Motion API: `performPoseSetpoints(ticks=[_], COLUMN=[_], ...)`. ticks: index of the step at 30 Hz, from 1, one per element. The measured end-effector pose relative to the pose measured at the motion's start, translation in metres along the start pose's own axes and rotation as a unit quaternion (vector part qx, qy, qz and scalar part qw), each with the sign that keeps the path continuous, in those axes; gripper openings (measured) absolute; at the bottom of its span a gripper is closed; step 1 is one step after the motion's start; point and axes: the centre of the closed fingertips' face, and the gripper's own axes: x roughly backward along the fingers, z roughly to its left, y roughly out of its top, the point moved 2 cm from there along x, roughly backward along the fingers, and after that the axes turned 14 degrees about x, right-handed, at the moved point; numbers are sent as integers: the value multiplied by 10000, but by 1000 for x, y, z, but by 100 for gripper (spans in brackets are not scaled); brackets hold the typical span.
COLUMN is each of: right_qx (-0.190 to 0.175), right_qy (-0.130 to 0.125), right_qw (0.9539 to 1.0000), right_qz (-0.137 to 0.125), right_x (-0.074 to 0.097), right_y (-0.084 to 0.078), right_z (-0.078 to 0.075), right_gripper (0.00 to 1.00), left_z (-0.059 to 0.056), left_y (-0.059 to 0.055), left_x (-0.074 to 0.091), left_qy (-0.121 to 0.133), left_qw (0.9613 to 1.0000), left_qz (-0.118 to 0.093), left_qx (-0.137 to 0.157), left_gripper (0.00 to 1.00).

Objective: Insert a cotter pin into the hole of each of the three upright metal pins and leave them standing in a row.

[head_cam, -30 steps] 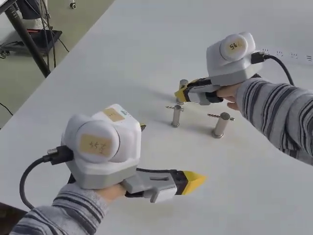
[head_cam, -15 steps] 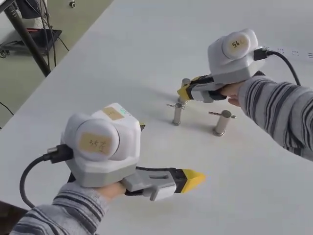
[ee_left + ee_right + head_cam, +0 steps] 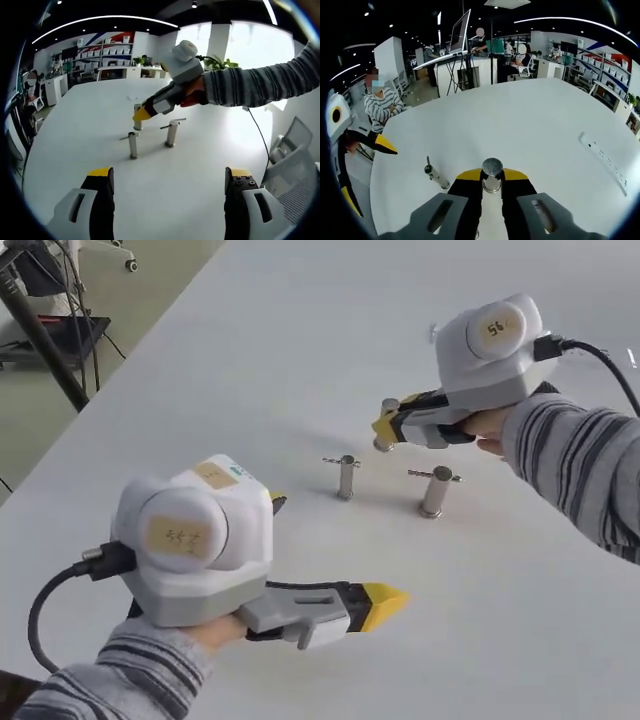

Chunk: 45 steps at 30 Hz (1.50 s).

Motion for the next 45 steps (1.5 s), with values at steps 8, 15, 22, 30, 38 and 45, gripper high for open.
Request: performPoseSetpoints(ticks=[8,15,22,30,38,45], right_qx=[-296,-440,-493,-518,-544,-530], right_qy=[-303,-483,-551,-526,-495,-422], right_qw=[9990,9973,9964,9961,9961,9965], right_qz=[152,325,415,491,498,481], right_x=[41,67,91,109,116,120], right_y=[-30,-56,-71,-85,-90,-91], right_z=[-7,-13,-5,15,32,51], right_gripper=[8,8,8,8,8,8], left_z=[-3,-8,-11,-10,-12,-14], left_y=[4,2,0,0,-3,-5], left_x=[5,8,11,18,23,30], left_qy=[35,-20,-3,59,79,115], left_qw=[10000,10000,10000,9999,9999,9997], left_qz=[-59,-60,-11,-58,-40,-169], left_qx=[-67,-40,-95,-97,-143,-99], left_gripper=[91,91,90,89,89,88])
